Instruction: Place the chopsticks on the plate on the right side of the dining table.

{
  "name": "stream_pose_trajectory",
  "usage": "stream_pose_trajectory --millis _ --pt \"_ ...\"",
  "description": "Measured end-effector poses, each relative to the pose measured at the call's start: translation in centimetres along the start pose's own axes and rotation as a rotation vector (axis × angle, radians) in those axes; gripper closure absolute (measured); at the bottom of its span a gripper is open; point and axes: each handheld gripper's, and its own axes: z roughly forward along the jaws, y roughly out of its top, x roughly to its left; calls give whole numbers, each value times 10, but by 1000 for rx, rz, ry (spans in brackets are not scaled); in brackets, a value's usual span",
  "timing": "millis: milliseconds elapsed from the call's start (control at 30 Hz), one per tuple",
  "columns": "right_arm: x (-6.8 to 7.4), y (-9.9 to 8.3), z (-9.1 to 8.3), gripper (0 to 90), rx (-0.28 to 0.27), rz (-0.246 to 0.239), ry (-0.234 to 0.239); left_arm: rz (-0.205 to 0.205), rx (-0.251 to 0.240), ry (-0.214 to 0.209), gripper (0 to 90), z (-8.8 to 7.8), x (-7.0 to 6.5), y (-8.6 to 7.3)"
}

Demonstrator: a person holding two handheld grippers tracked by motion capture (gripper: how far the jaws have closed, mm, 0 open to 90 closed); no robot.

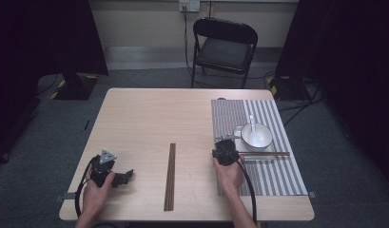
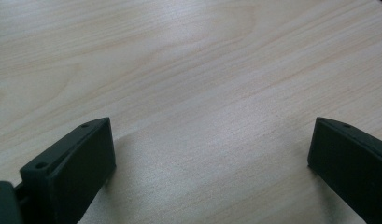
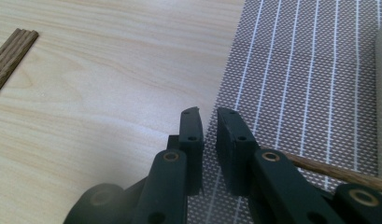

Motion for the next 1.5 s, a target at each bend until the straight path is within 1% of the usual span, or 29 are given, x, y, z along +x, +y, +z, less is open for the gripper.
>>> stream_pose_trajectory --millis 433,467,500,600,733,833,933,967,1000,1033,1067,1100,1200,1267,1467,1500 --pt "-2 -3 -3 814 0 0 -6 0 0 0 1 0 0 0" --pt "-3 -3 -3 813 -1 0 -4 11 7 1 1 -1 1 0" --pt "-3 -3 -3 812 -1 -2 -4 0 0 0 1 0 0 0" --pt "-2 -3 -3 804 0 -12 -3 1 1 0 1 0 0 0" --pt "-1 -5 -4 809 1 -8 -1 1 1 0 1 0 0 0" --pt "-3 -5 -5 813 0 -2 3 1 1 0 1 0 0 0" --pt "-3 -5 -4 804 -1 -9 3 1 0 0 1 0 0 0" --pt "-3 -5 -4 800 -2 -12 0 15 10 1 1 -1 1 0" --pt "-2 -5 -5 800 0 -12 2 0 0 0 1 0 0 0" --pt "-1 -5 -5 795 2 2 23 4 3 0 1 0 0 0" --pt "0 -5 -6 792 -2 -7 24 11 7 1 1 0 1 0" --pt "2 -5 -7 789 -8 -17 24 0 0 0 1 0 0 0" --pt "4 -4 -14 778 -23 -30 37 1 1 0 1 0 0 0" --pt "2 -3 -21 778 -31 -30 32 0 0 0 1 0 0 0" --pt "2 -3 -21 778 -31 -30 32 0 0 0 1 0 0 0" --pt "-28 -7 -44 781 -46 -3 -11 1 0 0 1 0 0 0"
